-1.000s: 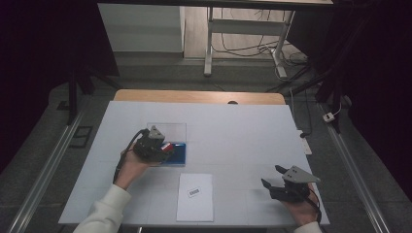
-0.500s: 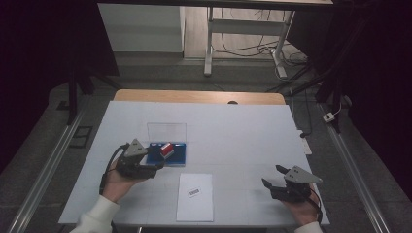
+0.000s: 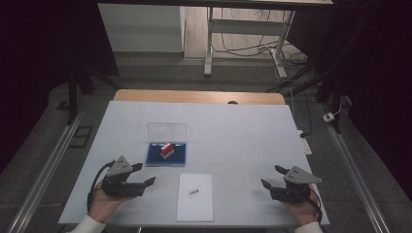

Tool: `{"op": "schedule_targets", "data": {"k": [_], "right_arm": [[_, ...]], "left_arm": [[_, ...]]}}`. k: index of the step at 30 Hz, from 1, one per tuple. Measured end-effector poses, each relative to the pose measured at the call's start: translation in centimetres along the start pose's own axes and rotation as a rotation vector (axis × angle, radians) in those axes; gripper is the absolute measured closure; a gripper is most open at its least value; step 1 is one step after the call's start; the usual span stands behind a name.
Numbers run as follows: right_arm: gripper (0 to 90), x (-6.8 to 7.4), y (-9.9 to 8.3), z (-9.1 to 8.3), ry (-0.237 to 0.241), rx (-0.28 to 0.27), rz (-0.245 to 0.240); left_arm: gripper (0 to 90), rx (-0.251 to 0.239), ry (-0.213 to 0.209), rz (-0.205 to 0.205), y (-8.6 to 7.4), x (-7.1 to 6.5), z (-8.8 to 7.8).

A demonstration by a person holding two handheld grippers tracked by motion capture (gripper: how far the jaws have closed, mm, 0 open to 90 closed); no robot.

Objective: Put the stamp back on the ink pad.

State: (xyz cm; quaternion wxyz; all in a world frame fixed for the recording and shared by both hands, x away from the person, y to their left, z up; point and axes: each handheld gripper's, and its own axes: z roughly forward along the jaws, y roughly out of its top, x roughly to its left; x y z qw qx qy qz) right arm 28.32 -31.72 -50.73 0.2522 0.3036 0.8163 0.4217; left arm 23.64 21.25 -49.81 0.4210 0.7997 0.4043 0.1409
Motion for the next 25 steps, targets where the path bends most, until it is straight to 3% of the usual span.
{"op": "schedule_targets", "data": {"k": [6,25], "right_arm": [[26.5,-0.03,-0.09,0.08,0.006,-0.002,-0.001],[26.6,0.06,-0.14,-0.01,0.005,0.008,-0.006]], "left_arm": [[29.3,0.002,0.0,-0.003,-0.84,0.09,-0.11],[29.8,-0.004,0.002,0.007,-0.63,0.04,0.0]]}}
